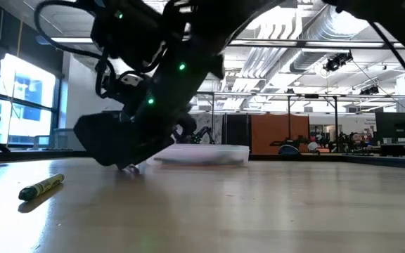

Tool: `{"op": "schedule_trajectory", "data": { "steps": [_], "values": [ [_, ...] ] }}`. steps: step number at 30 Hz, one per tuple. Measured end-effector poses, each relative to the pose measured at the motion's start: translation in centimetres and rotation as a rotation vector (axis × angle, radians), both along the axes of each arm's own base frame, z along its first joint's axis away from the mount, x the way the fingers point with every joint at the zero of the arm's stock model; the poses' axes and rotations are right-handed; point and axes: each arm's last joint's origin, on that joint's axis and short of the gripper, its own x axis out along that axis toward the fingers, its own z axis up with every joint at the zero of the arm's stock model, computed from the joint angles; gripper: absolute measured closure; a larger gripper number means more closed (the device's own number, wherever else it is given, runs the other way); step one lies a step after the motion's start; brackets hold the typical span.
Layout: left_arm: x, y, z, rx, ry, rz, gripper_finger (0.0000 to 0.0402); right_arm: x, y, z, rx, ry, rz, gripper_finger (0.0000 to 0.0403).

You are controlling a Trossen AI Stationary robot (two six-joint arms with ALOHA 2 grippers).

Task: Pick & place school supplies into a supply box
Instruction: Put the orange pencil into the pink supply box

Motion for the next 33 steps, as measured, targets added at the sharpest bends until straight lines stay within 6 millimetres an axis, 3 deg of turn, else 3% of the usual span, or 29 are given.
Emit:
{"op": "schedule_trajectory", "data": {
  "steps": [7,12,22,28,33],
  "values": [
    [0.0,-0.1,-0.1,-0.051,0.017,0.002,0.0364,-2.1,2.3,0.4,0.002,0.138,0.041,0.0284],
    [-0.1,-0.1,-0.2,-0.095,0.032,0.005,0.0379,-3.5,3.2,-1.8,0.047,0.119,0.014,0.0284],
    [-0.1,-0.2,-0.3,-0.106,0.03,0.009,0.0355,-6.2,4.9,-5.6,-0.035,-0.132,-0.059,0.0284],
    [0.0,-0.2,-0.3,-0.116,0.004,0.023,0.0354,-7.6,4.3,-7.4,0.019,-0.343,-0.047,0.0284],
    [0.0,-0.2,-0.3,-0.122,-0.003,0.024,0.0353,-8.5,3.2,-8.1,0.011,-0.398,0.013,0.0303]
  ]
}}
